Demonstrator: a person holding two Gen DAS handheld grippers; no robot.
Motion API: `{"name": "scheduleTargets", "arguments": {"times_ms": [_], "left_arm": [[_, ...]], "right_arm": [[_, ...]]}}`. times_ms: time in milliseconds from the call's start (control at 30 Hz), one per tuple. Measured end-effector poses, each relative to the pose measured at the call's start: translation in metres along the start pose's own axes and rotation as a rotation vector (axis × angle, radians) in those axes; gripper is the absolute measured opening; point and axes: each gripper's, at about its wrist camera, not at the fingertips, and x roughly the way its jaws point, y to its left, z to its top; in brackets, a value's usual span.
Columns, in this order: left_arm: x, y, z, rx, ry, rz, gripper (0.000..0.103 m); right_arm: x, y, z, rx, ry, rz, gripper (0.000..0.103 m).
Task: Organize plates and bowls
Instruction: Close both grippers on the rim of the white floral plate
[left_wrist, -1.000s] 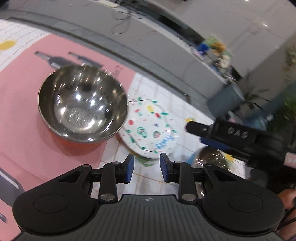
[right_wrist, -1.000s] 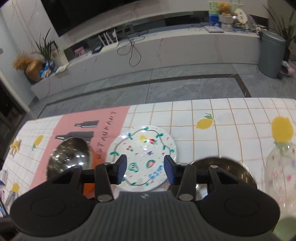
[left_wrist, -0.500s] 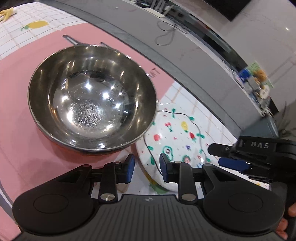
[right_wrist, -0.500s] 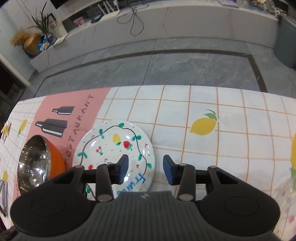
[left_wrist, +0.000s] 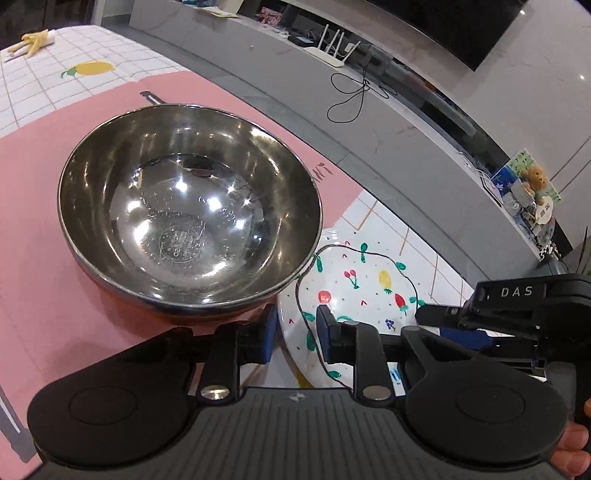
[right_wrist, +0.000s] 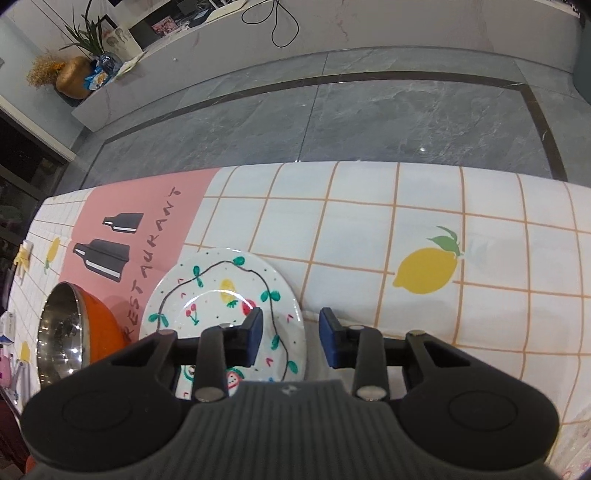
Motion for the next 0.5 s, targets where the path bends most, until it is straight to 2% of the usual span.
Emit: {"name": "scheduleTargets", "arguments": {"times_ms": [133,367,500], "left_arm": [[-0.001,0.004,0.002,-0.008,0.014,0.001,0.014],[-0.014,0.019,-0.003,-0.009,0.042,-0.013,0.013],[-0.012,0.024,0.001,-0.041,0.044,-0.024,0.015]], "right_arm": [[-0.001,0.004,-0.004,-0.021,-0.003,-0.029,0.015],[-0.001,0.019,-0.014,-0.081,0.063,-0.056,0.016],[-0.001,0.019,-0.011,-0.078,0.052,-0.052,0.021]]}}
